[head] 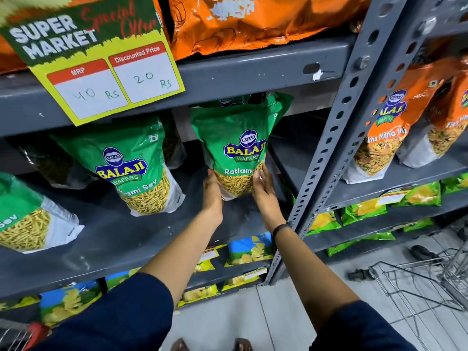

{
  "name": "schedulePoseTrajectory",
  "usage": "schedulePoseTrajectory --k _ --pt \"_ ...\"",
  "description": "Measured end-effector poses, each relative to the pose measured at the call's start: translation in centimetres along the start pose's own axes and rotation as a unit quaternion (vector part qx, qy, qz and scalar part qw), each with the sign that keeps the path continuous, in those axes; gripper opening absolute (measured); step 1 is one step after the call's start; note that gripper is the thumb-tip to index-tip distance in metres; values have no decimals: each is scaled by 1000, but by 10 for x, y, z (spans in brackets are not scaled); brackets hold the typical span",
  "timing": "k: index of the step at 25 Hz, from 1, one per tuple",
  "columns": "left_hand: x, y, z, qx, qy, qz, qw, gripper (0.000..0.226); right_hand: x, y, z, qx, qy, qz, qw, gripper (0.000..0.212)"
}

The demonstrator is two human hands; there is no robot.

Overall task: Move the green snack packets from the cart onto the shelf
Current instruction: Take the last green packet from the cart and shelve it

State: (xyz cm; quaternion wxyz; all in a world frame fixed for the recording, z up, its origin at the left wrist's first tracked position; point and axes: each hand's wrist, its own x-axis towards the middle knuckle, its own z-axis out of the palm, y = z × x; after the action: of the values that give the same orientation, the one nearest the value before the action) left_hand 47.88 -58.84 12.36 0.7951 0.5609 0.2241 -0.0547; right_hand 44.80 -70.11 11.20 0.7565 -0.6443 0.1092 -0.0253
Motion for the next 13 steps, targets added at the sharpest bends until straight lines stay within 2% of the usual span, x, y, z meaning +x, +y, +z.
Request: schedulePoseTrajectory --k 2,4,6,8,9,10,11,13 --pt "-4 -2 -7 18 -10 -5 1000 41 -4 1 4 13 27 11 999 53" --pt "-7 -9 -23 20 36 23 999 18 -14 10 14 55 80 14 995 58" --pt "-16 -16 -53 1 147 102 984 13 -29 20 32 83 145 -11 986 56" --pt "-32 -12 -85 15 309 181 934 22 -44 33 53 62 208 -25 976 46" --pt "-37 -6 -103 12 389 206 898 29 -50 39 67 45 206 -30 977 39" --pt "-37 1 -120 5 433 221 874 35 -56 45 80 23 175 -33 984 34" --pt "-32 10 -138 2 442 212 872 40 -60 50 93 4 112 -31 993 34" --pt "-21 32 -167 19 372 156 915 52 -55 50 114 -73 -46 -26 996 55"
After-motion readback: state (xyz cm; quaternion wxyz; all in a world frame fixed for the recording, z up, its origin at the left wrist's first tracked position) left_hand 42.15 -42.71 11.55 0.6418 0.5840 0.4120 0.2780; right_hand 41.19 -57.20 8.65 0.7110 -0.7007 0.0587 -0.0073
